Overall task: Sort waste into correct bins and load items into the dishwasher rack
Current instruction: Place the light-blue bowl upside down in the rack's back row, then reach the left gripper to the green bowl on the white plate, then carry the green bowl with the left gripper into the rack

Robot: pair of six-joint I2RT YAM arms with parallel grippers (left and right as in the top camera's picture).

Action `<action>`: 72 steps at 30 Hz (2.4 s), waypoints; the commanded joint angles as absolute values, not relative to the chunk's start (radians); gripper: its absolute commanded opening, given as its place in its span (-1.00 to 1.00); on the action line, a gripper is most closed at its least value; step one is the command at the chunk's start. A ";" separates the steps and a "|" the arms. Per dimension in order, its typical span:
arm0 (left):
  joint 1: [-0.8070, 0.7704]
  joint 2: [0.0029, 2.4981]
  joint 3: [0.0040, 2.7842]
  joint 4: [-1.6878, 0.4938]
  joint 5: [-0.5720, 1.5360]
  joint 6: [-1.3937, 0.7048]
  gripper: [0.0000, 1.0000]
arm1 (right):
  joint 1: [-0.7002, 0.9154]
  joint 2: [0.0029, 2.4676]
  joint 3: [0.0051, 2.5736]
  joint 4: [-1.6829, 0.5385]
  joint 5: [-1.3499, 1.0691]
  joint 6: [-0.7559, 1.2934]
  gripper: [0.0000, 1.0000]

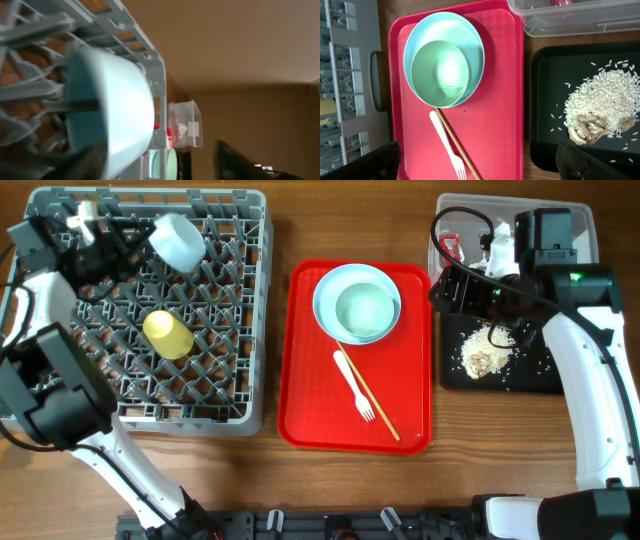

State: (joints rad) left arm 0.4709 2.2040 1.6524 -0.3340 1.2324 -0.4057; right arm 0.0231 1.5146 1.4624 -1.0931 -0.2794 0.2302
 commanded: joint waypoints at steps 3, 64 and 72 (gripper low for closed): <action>0.543 2.218 1.650 -0.388 1.217 -0.397 1.00 | 0.021 1.508 1.470 -1.098 -0.269 0.239 0.99; -0.736 2.107 1.650 -0.568 -0.084 -0.238 -0.92 | -0.257 1.508 1.468 -1.164 -0.053 0.419 0.99; -0.480 1.802 1.650 -0.583 0.177 -0.238 -0.92 | -0.257 1.508 1.468 -1.164 -0.053 0.419 0.99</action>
State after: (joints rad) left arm -0.6189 1.9129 1.6440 -0.5835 -0.0055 -0.2337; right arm -0.2543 1.5146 1.4624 -1.1637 -0.0444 0.4255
